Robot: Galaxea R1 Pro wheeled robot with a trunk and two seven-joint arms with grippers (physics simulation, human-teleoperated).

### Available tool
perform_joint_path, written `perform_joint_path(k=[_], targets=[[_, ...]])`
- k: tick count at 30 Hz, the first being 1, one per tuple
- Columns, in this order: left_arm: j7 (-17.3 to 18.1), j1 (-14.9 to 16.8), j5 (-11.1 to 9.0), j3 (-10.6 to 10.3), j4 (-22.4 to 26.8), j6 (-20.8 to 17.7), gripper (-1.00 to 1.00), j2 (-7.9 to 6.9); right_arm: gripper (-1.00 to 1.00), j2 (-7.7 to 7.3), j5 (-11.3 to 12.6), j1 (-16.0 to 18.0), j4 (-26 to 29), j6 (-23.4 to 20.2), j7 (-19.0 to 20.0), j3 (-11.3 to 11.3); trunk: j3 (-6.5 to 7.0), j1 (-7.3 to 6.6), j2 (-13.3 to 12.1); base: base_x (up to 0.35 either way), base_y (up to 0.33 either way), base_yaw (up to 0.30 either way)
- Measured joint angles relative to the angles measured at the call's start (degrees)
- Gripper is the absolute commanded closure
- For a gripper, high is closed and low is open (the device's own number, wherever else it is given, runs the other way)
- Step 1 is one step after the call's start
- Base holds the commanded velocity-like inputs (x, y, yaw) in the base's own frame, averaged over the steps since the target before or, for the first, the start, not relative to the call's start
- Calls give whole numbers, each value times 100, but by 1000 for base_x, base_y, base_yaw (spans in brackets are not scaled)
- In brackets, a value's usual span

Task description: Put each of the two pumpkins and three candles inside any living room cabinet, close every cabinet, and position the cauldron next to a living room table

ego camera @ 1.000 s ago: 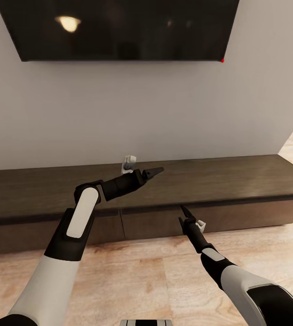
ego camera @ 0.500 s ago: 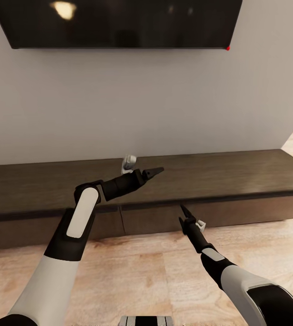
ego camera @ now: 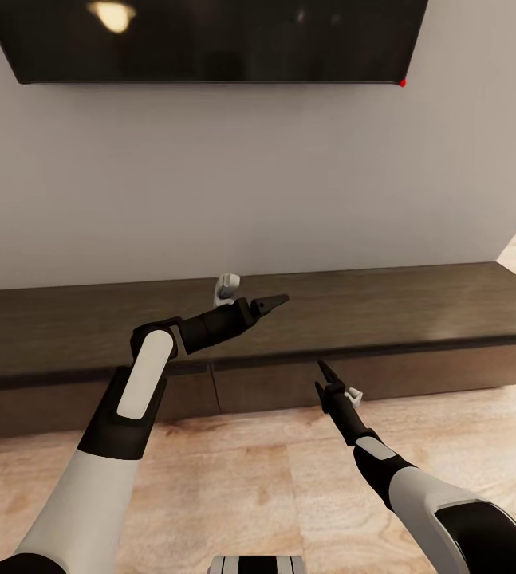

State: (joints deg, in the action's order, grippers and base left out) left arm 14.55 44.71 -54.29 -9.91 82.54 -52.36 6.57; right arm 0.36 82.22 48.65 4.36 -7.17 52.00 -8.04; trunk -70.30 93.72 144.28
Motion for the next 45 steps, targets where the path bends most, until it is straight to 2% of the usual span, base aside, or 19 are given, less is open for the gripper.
perform_joint_path(k=[6, 29, 33, 42, 45], targets=[[-2, 0, 4, 0, 0, 1, -100, 0, -100, 0, 4, 0, 0, 0, -5, 7, 0, -1, 0, 160, 0, 0], [-3, 0, 5, 0, 0, 1, -100, 0, -100, -7, -4, 0, 0, -1, -25, 7, 0, 0, 0, 4, 0, 0], [4, 0, 10, -6, 0, 0, -100, 0, -100, -9, -4, 0, 0, -1, -27, 8, -88, 11, 5, 0, 0, 0], [1, 0, 5, -6, 0, 0, -100, 0, -100, -9, -9, 0, 0, -1, -36, 9, -89, 11, 5, 0, 0, 0], [1, 0, 10, -8, 0, 0, -100, 0, -100, -9, -12, 0, 0, 0, -41, 9, -155, 19, 9, 0, 0, 0]])
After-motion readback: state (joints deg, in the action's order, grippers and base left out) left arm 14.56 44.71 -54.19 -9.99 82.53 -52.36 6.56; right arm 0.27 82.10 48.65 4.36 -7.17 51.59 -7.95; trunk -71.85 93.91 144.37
